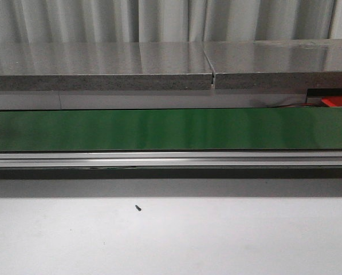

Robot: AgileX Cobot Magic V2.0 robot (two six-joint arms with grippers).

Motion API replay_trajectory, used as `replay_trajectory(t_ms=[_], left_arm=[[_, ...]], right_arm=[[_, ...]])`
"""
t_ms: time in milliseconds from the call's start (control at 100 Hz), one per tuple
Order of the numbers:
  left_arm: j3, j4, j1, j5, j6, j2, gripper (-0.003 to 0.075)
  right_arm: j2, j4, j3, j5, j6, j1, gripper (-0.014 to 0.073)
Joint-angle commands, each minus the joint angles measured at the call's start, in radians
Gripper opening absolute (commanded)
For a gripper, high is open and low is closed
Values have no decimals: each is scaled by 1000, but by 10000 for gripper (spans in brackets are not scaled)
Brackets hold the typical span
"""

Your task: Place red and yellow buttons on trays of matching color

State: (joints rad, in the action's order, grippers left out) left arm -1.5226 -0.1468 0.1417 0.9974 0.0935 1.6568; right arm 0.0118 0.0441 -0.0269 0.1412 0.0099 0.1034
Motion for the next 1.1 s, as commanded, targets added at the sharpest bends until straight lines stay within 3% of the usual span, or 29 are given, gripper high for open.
replay_trajectory(t_ms=[0, 210, 730, 1090], left_arm=[[-34, 23, 6, -17, 13, -76, 548], [-1, 36, 71, -8, 13, -135, 547], [217, 69, 354, 77, 13, -150, 548], [346, 73, 507, 15, 13, -151, 548]], right_arm=[[16, 14, 0, -78, -2, 4, -69], [16, 14, 0, -78, -2, 4, -69], [16, 14, 0, -78, -2, 4, -69], [16, 14, 0, -78, -2, 4, -69]])
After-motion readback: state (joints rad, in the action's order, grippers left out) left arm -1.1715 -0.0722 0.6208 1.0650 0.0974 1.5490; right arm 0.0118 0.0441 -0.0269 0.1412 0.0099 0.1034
